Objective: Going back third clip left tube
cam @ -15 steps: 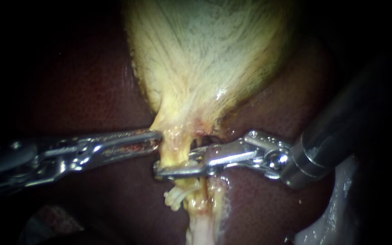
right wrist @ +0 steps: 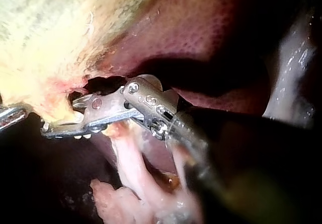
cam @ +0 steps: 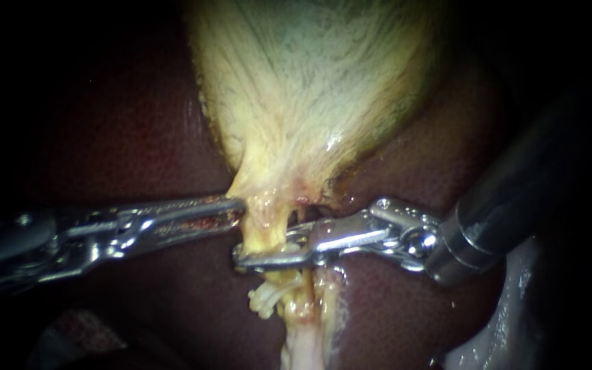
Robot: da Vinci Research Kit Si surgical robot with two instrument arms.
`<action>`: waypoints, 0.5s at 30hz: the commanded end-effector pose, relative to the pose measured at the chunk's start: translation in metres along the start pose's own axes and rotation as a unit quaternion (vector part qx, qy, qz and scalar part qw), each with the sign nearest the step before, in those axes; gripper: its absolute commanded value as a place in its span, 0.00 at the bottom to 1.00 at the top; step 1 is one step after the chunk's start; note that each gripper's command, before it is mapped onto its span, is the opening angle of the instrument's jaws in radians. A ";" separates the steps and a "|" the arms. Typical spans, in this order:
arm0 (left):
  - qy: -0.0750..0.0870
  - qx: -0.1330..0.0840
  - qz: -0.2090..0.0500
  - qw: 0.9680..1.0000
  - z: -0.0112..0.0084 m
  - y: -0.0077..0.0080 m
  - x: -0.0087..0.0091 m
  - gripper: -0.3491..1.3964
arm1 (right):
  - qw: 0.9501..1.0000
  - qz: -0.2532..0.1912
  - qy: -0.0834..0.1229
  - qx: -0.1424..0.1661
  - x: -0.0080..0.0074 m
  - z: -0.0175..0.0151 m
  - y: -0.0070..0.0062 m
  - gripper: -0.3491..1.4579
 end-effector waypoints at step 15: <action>0.000 0.000 0.000 1.000 -0.0001 0.0000 0.0000 0.00 | 0.998 -0.065 -0.003 -0.005 0.0002 0.0000 -0.0002 0.47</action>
